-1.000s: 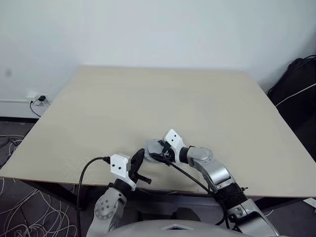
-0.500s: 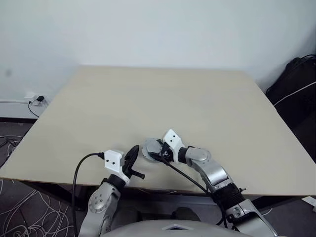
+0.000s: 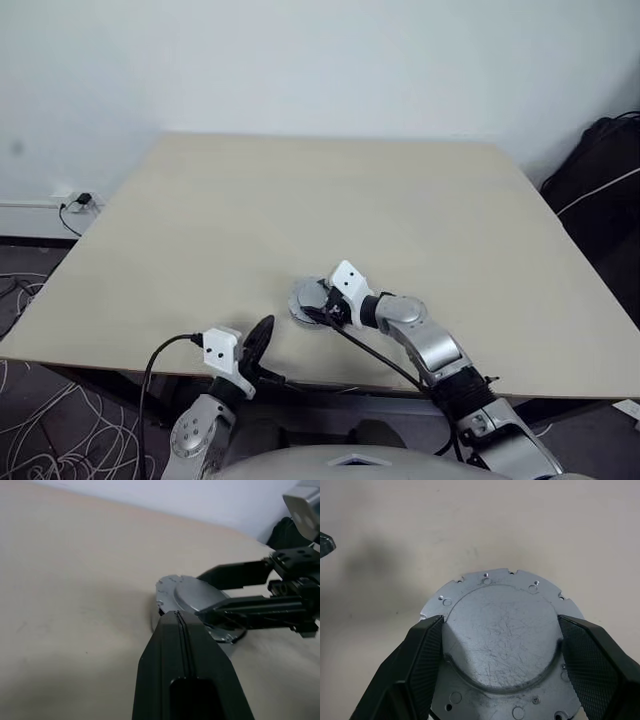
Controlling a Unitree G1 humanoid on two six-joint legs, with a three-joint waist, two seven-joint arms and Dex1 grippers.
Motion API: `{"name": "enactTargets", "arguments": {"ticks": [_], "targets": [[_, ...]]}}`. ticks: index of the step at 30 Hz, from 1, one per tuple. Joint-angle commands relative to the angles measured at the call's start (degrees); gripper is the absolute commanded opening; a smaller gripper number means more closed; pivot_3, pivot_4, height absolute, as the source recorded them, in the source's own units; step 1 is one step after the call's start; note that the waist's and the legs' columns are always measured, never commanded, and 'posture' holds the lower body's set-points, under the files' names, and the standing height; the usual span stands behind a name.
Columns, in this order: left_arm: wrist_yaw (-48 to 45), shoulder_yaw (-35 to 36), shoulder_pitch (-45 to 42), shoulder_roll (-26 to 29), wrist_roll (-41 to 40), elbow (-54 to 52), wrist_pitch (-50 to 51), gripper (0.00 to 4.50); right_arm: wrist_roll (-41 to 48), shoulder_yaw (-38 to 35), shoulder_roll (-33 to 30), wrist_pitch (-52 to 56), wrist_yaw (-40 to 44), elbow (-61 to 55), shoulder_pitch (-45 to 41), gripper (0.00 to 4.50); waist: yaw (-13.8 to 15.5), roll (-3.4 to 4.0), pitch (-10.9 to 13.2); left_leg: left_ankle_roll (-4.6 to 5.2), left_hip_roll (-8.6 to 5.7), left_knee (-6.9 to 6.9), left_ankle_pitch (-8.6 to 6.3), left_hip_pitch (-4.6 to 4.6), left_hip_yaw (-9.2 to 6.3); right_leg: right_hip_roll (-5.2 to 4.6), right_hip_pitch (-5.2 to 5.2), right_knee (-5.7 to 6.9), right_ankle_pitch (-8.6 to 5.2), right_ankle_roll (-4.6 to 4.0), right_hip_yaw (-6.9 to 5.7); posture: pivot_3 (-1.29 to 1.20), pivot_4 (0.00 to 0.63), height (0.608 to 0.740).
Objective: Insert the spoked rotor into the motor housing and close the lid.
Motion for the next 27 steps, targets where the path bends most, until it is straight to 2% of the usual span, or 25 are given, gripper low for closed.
{"name": "enactTargets", "arguments": {"ticks": [1,15,20,27], "targets": [[0.43,-0.84,-0.07,-0.45,0.48,-3.60,-1.21,0.00,-1.62,1.29,-2.04,3.12,1.59,0.35,-0.15,3.24,0.00,0.04,-0.02,0.00,0.00,0.00,0.00,0.00,0.00,0.00,0.00,0.00,0.00,0.00,0.00,0.00,0.000,0.740],[4.47,-4.17,-2.98,-2.66,3.32,-4.05,1.68,0.00,-2.24,0.79,-2.46,1.93,0.20,0.55,-0.39,3.24,0.11,0.11,-0.08,0.00,-0.01,0.00,0.00,0.01,-0.01,0.00,0.02,-0.01,0.00,0.00,-0.03,0.00,0.000,0.740],[6.07,-5.80,-1.61,-2.66,4.09,-7.76,3.42,0.00,-3.17,1.20,-2.72,2.37,-0.57,1.48,-1.06,3.24,0.10,0.11,-0.08,0.00,-0.01,0.02,0.00,0.00,0.00,0.00,0.04,-0.02,0.00,0.00,-0.02,0.00,0.000,0.740],[5.75,-3.84,-1.98,-1.09,2.18,-9.69,5.71,0.00,-3.81,2.02,-3.01,3.32,-0.14,1.88,-1.15,3.24,0.09,0.17,-0.12,0.00,-0.01,0.03,0.00,0.03,0.00,-0.02,0.04,0.02,0.00,0.00,-0.05,0.00,0.000,0.740]]}}
